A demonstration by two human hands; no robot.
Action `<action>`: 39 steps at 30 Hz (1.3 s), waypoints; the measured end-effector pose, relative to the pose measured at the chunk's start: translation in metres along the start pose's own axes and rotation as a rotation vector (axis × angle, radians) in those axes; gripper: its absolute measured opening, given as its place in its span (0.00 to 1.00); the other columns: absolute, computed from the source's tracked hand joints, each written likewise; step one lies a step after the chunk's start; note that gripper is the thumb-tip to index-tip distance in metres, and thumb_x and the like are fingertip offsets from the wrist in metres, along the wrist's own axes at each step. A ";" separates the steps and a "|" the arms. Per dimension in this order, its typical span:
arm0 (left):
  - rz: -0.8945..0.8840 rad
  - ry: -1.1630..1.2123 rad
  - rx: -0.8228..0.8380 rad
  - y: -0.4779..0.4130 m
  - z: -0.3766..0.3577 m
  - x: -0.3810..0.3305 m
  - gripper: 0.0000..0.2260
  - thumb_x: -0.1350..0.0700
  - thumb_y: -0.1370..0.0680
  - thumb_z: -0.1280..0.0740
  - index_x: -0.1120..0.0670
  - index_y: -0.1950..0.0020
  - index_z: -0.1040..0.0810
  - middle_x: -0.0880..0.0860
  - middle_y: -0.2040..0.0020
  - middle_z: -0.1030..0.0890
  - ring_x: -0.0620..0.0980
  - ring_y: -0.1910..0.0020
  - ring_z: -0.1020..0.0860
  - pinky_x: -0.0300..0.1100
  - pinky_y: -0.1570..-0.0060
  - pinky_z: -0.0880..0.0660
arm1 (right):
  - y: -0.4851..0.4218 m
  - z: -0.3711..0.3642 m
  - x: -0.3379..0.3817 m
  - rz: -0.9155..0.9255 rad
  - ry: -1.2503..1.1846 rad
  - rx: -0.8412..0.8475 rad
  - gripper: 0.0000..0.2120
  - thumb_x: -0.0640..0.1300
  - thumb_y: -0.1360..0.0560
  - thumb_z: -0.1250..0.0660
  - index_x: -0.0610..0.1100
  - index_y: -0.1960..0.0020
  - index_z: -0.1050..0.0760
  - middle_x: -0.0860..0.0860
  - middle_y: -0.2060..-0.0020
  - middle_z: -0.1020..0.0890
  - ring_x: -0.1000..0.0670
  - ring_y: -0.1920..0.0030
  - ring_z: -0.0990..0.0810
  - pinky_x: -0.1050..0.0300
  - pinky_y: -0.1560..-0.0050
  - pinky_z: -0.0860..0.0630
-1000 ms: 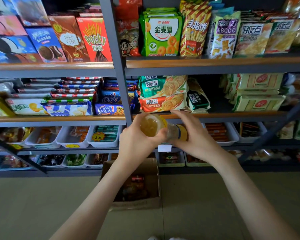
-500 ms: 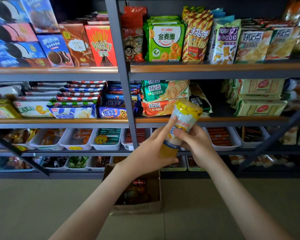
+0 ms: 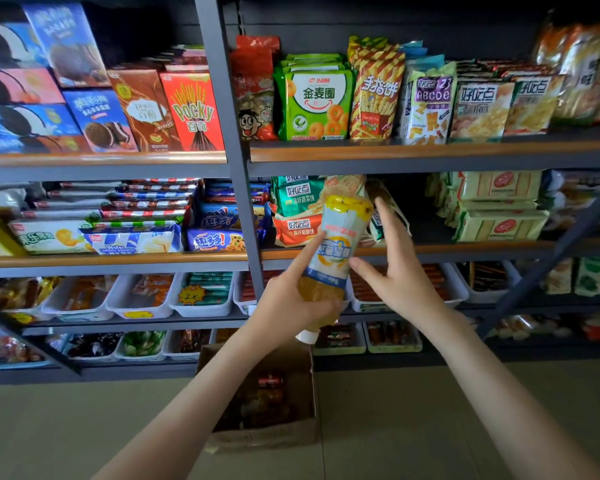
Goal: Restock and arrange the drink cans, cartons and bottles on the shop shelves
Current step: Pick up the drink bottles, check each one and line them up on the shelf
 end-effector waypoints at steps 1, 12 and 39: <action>0.013 0.053 0.003 -0.004 0.007 -0.004 0.42 0.63 0.29 0.25 0.35 0.25 0.42 0.42 0.40 0.20 0.41 0.43 0.21 0.43 0.45 0.21 | -0.002 0.001 0.014 0.159 0.223 0.016 0.39 0.40 0.24 0.31 0.56 0.23 0.50 0.56 0.23 0.48 0.60 0.24 0.56 0.56 0.27 0.47; -0.123 0.373 0.213 -0.061 0.075 -0.140 0.21 0.43 0.30 0.32 0.46 0.37 0.22 0.55 0.44 0.16 0.54 0.45 0.18 0.44 0.47 0.21 | -0.077 0.065 0.103 0.446 0.258 -0.189 0.22 0.42 0.27 0.30 0.55 0.35 0.30 0.67 0.37 0.29 0.68 0.35 0.35 0.77 0.36 0.40; -0.566 -0.918 -0.844 -0.324 0.148 -0.279 0.16 0.52 0.21 0.35 0.54 0.34 0.25 0.54 0.43 0.22 0.56 0.44 0.23 0.49 0.53 0.24 | -0.384 0.292 0.102 0.413 -0.127 -0.490 0.16 0.47 0.30 0.24 0.46 0.46 0.25 0.57 0.55 0.20 0.64 0.57 0.22 0.75 0.60 0.29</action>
Point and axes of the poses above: each hand's wrist, its own y-axis away from the middle knuckle, its own z-axis out of the back of the hand, x = y × z, the point moved 9 cm from there along -y, towards the middle knuckle
